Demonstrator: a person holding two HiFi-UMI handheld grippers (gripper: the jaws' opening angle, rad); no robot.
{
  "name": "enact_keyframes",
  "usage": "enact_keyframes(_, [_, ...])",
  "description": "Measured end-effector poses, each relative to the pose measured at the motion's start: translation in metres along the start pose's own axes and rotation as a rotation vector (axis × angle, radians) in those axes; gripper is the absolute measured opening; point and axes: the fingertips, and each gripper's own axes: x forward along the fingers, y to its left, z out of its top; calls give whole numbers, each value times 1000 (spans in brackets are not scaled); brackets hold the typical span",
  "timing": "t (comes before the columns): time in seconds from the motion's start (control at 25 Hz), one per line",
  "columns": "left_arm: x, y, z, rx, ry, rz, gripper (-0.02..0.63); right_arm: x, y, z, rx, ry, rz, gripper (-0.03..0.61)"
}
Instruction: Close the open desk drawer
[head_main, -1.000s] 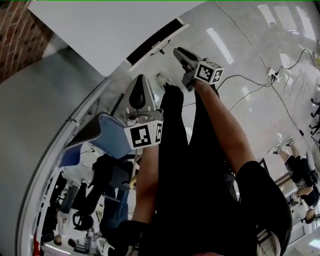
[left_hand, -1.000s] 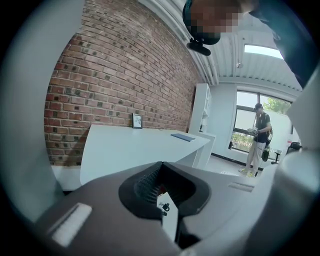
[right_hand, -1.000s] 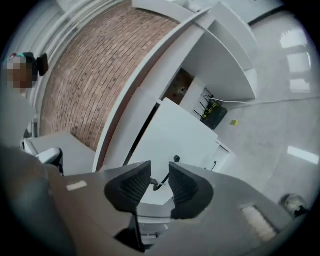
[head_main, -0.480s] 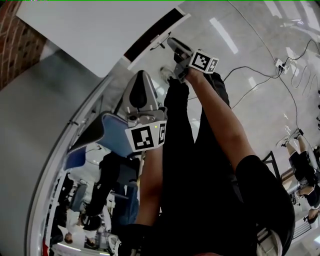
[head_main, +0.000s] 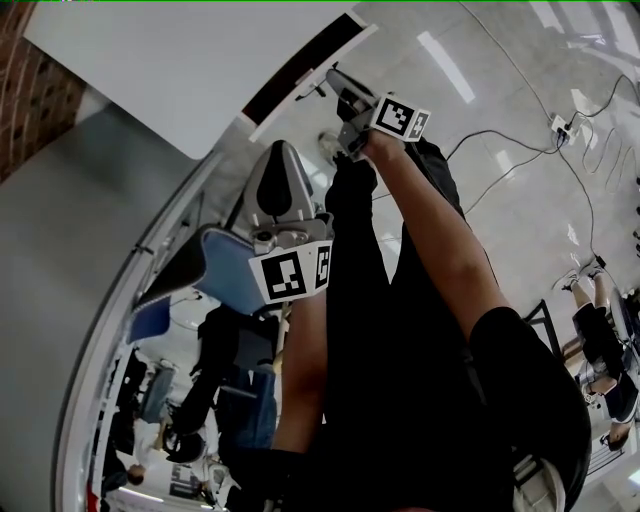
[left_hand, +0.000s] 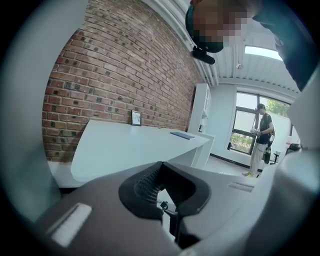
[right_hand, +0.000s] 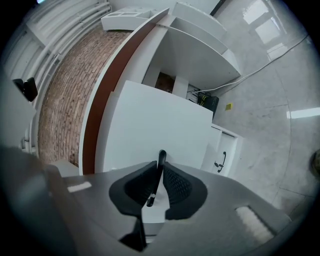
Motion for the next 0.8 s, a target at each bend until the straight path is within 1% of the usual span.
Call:
enact_keyframes(0.16, [-1,-2,1,-4,-5,7,17,-1,2,0,22,-5,24,37])
enact_keyframes(0.6, [-5,0,-4,-24,-6,31,17,0,9,3,14,-6,77,35])
enact_keyframes(0.8, [-5,-2,-3,-28,-9,39,17,11,17,11,19,-9,112,34])
